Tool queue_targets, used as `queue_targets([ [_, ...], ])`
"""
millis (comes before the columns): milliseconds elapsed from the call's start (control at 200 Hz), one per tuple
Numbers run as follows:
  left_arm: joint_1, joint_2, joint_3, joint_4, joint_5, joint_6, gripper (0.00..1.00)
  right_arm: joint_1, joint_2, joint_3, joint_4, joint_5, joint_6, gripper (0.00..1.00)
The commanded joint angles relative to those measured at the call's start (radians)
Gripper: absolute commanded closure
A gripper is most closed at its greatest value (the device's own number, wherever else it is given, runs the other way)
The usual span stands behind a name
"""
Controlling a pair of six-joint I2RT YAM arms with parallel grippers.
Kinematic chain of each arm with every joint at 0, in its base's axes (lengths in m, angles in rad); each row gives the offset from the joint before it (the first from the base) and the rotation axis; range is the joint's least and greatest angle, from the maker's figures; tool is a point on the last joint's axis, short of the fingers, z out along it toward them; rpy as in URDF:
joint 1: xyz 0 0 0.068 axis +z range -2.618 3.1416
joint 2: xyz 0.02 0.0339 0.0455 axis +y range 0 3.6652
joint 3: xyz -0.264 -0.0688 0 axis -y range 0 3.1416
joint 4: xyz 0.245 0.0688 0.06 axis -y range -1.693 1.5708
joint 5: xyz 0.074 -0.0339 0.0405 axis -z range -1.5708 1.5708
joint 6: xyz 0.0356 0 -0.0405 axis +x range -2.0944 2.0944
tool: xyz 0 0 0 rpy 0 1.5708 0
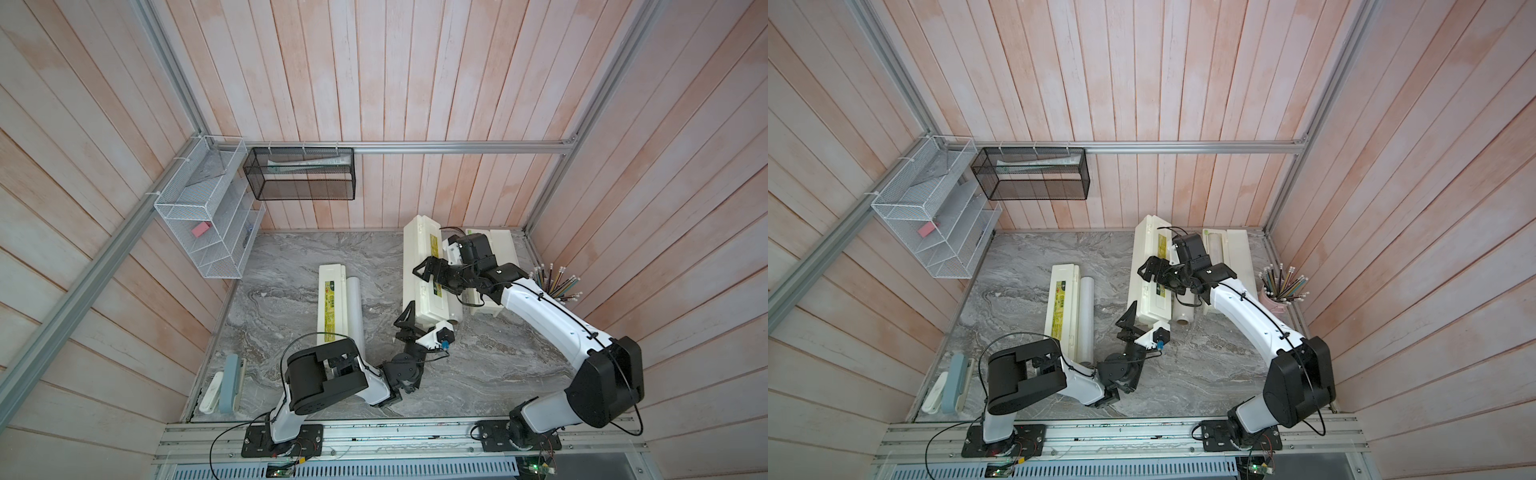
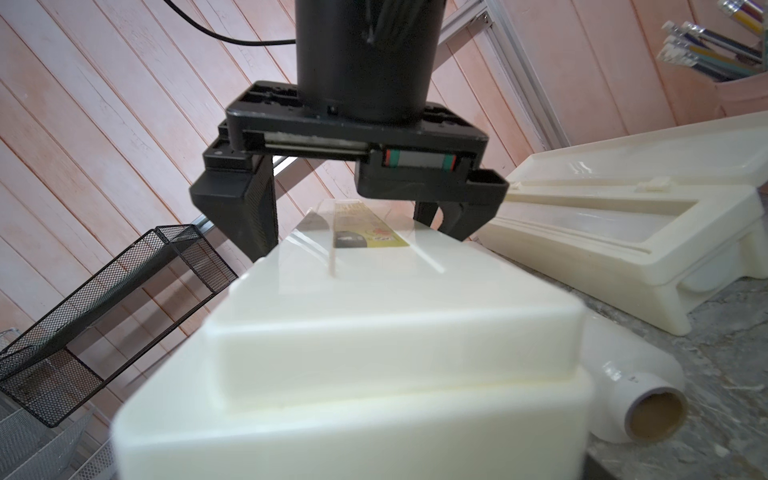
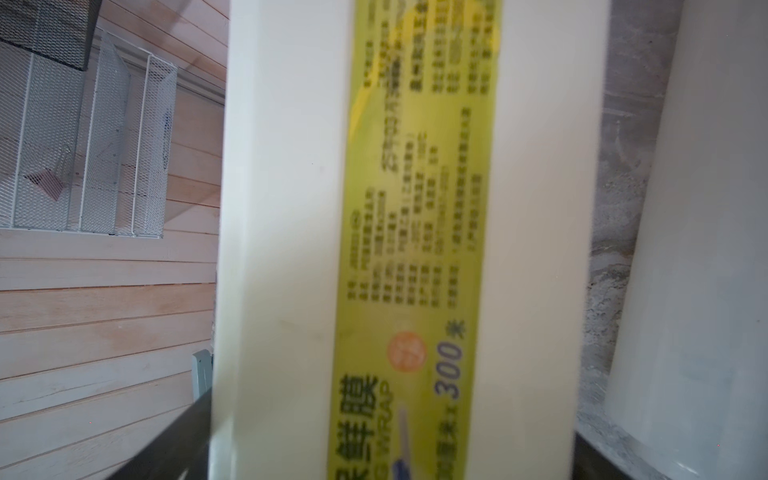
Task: Put plastic wrap rolls into dispensers
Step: Open the lid of the plastic wrap cutting box.
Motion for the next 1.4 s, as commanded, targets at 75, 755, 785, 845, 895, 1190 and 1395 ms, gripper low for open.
queue_targets([
  [75, 0.051, 0.007, 0.056, 0.002, -0.006, -0.022, 0.82, 0.082, -0.059, -0.044, -0.139, -0.062, 0.018, 0.06],
  [755, 0.075, -0.019, 0.013, -0.139, -0.025, -0.170, 0.94, 0.020, -0.040, 0.111, -0.216, -0.045, -0.040, 0.39],
  [785, 0.074, -0.022, 0.007, -0.142, -0.027, -0.176, 0.94, 0.009, -0.039, 0.123, -0.216, -0.052, -0.043, 0.40],
  [845, 0.071, -0.026, -0.004, -0.147, -0.030, -0.185, 0.95, -0.010, -0.035, 0.144, -0.218, -0.064, -0.052, 0.40],
  [895, 0.068, -0.025, -0.008, -0.144, -0.034, -0.189, 0.96, -0.022, -0.029, 0.158, -0.223, -0.068, -0.059, 0.41],
  [1190, 0.050, -0.009, -0.022, -0.145, -0.046, -0.195, 0.96, -0.092, -0.029, 0.184, -0.181, -0.159, -0.051, 0.41],
  [1395, 0.042, -0.024, -0.038, -0.175, -0.076, -0.274, 0.96, -0.110, -0.024, 0.210, -0.187, -0.133, -0.059, 0.41],
])
